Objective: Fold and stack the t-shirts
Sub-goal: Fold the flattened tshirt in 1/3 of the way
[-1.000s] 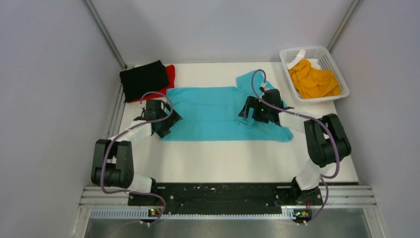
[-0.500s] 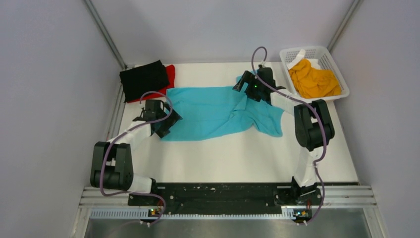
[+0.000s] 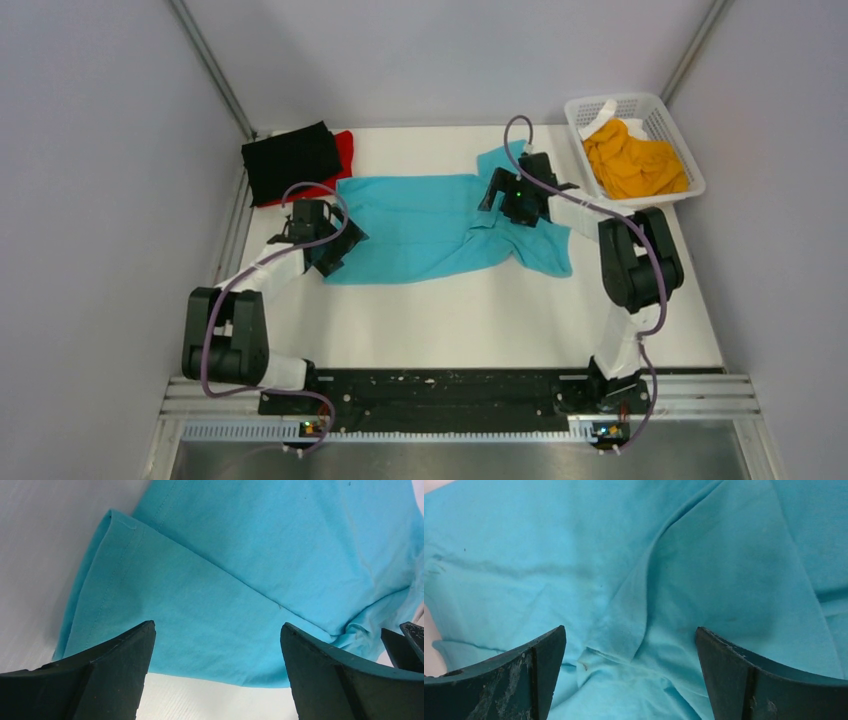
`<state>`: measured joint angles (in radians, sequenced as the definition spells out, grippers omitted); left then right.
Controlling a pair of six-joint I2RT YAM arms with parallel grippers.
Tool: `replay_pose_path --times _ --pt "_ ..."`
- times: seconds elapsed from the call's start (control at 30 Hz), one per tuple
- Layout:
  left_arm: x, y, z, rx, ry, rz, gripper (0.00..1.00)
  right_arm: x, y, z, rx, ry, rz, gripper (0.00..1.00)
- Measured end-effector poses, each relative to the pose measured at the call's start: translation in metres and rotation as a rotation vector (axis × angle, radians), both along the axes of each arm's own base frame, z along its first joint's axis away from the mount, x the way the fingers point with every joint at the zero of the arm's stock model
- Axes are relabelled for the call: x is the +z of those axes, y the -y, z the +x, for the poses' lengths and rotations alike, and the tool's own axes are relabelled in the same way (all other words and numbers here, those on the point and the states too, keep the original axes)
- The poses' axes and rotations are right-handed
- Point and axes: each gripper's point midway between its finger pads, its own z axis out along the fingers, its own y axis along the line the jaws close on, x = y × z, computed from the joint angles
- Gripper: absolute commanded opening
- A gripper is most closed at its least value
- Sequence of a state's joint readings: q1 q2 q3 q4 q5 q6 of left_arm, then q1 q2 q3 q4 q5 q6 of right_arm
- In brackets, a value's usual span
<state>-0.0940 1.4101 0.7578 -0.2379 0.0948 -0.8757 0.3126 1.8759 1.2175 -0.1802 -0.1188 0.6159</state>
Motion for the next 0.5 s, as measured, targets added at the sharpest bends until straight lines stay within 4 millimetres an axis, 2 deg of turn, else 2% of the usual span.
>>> replay_pose_path --times 0.23,0.33,0.5 --pt "-0.001 0.0 0.0 -0.005 -0.004 0.007 0.99 0.002 -0.037 -0.015 0.12 0.002 -0.02 0.99" --pt "0.001 -0.001 0.002 -0.006 0.002 0.01 0.99 0.007 -0.053 -0.006 0.148 0.015 -0.009 0.99" --pt "0.002 -0.001 0.003 -0.008 0.004 0.013 0.99 0.017 -0.073 0.023 0.165 0.047 0.014 0.99"
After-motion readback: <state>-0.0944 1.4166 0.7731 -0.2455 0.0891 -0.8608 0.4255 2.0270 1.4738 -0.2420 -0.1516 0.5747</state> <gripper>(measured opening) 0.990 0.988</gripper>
